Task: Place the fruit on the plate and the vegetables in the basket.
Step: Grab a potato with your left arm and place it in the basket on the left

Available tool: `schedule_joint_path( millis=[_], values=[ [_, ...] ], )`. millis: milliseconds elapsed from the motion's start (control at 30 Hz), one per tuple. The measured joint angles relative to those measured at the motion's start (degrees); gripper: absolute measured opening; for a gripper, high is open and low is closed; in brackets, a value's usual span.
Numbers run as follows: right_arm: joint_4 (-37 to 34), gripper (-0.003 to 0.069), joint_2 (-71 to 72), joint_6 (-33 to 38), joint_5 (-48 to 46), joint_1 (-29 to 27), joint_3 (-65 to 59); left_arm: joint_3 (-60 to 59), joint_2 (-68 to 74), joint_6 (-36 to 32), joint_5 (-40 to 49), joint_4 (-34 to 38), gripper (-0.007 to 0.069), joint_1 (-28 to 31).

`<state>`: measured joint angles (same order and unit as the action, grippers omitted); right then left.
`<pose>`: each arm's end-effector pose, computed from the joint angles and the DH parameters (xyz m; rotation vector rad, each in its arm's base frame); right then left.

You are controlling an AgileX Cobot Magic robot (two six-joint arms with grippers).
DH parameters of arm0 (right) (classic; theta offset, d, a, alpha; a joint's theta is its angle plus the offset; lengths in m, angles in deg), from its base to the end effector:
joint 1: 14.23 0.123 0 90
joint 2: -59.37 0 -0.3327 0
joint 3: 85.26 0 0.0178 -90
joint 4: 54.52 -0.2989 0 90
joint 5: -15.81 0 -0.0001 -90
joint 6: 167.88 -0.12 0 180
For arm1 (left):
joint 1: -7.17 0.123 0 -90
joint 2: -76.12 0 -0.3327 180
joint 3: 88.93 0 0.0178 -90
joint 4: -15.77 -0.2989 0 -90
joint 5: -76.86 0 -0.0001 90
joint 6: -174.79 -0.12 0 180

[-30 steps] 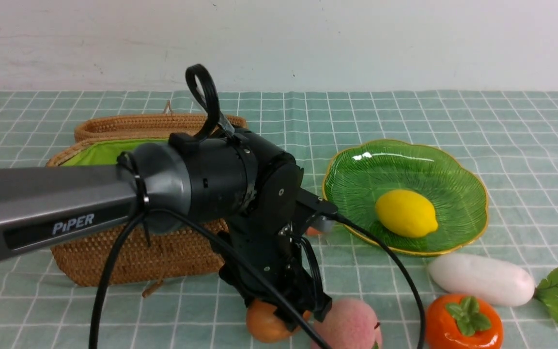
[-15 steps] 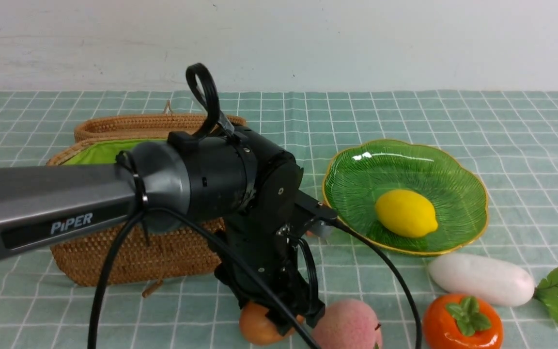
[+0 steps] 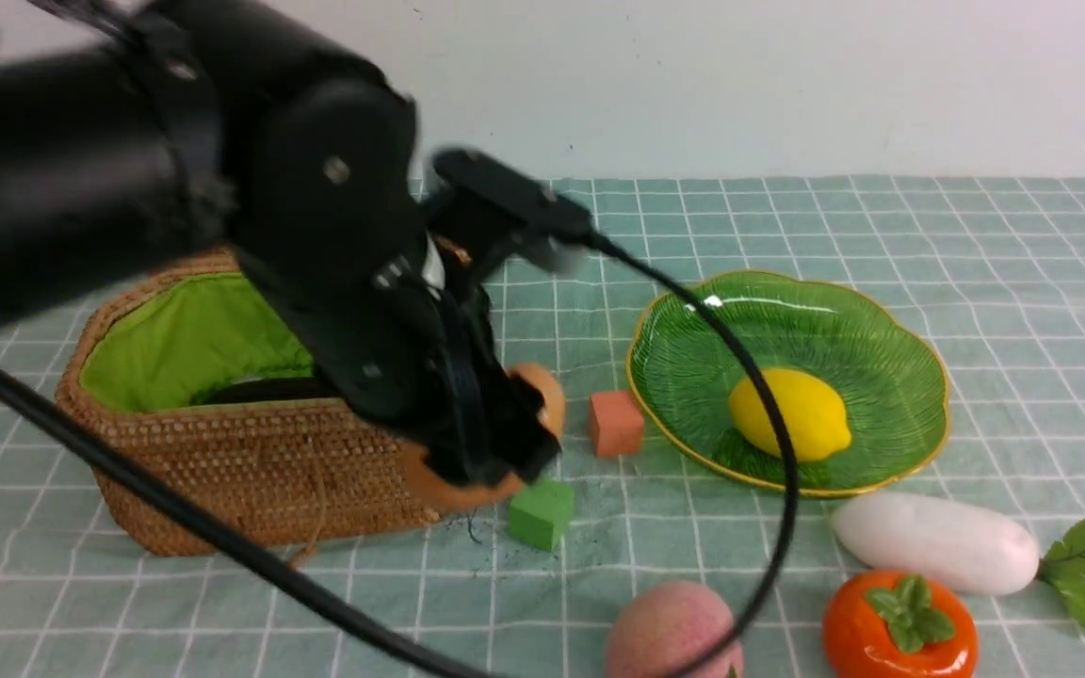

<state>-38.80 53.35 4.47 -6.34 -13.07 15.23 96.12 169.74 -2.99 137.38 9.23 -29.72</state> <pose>0.0801 -0.0107 0.1641 -0.0615 1.8669 -0.1655 0.3118 -0.2191 0.3780 0.8086 2.4653 -0.0995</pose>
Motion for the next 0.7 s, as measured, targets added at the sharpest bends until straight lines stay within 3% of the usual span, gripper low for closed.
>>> schedule_joint_path(
  millis=[267, 300, 333, 367, 433, 567, 700],
  values=[
    [0.0, 0.0242, 0.0, 0.0, 0.0, 0.0, 0.0, 3.7, 1.08, -3.39, -4.38, -2.58, 0.0421, 16.79],
    [0.0, 0.0242, 0.0, 0.0, 0.0, 0.0, 0.0, 3.7, 3.17, -5.85, -6.1, -3.16, 0.0267, 18.92],
    [0.0, 0.0242, 0.0, 0.0, 0.0, 0.0, 0.0, 3.7, 3.17, -6.15, -6.29, -3.27, 0.0267, 19.1],
    [0.0, 0.0242, 0.0, 0.0, 0.0, 0.0, 0.0, 3.7, 5.4, -7.76, -7.49, -4.05, 0.0118, 20.04],
    [0.0, 0.0242, 0.0, 0.0, 0.0, 0.0, 0.0, 3.7, 8.46, -7.99, -8.21, -5.52, 0.005, 20.33],
    [0.0, 0.0242, 0.0, 0.0, 0.0, 0.0, 0.0, 3.7, 12.79, -5.59, -8.91, -7.42, 0.0077, 20.34],
    [0.0, 0.0242, 0.0, 0.0, 0.0, 0.0, 0.0, 3.7, 14.72, -0.5, -9.53, -9.14, 0.0266, 20.34]
  ],
)
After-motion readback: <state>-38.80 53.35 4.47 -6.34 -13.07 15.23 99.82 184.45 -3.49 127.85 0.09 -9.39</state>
